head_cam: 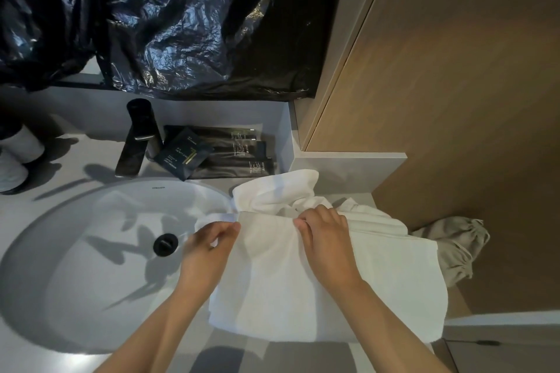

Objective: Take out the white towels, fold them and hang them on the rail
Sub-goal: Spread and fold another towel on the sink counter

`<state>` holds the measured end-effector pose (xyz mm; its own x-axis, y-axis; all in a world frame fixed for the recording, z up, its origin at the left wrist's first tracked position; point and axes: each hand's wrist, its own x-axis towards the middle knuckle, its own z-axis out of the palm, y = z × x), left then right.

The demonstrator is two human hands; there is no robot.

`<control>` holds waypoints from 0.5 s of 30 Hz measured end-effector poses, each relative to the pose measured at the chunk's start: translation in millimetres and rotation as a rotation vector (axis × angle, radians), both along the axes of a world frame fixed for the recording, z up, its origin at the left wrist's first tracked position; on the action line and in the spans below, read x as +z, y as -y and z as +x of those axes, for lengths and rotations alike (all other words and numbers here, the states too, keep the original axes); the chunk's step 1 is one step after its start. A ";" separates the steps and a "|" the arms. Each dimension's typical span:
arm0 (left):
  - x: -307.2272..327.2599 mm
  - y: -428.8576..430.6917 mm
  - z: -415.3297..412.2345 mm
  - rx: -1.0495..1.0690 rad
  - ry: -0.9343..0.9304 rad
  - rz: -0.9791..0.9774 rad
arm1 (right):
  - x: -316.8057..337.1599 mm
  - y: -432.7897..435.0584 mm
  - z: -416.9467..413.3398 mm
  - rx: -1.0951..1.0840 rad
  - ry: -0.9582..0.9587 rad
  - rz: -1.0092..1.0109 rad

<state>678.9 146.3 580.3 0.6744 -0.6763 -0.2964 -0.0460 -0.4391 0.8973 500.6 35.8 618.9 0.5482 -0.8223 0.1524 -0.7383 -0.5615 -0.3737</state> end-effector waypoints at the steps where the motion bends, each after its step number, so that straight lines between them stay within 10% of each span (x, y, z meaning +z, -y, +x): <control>1: 0.8 0.4 0.0 0.008 -0.047 0.032 | 1.7 -0.6 -1.1 0.024 -0.003 0.001; 8: 3.9 -14.2 1.0 -0.063 -0.592 0.023 | 18.7 -5.0 -16.8 0.206 0.053 0.198; 15: -7.2 -16.6 4.4 -0.129 -0.420 -0.065 | 36.3 -13.4 -27.6 0.350 0.072 0.451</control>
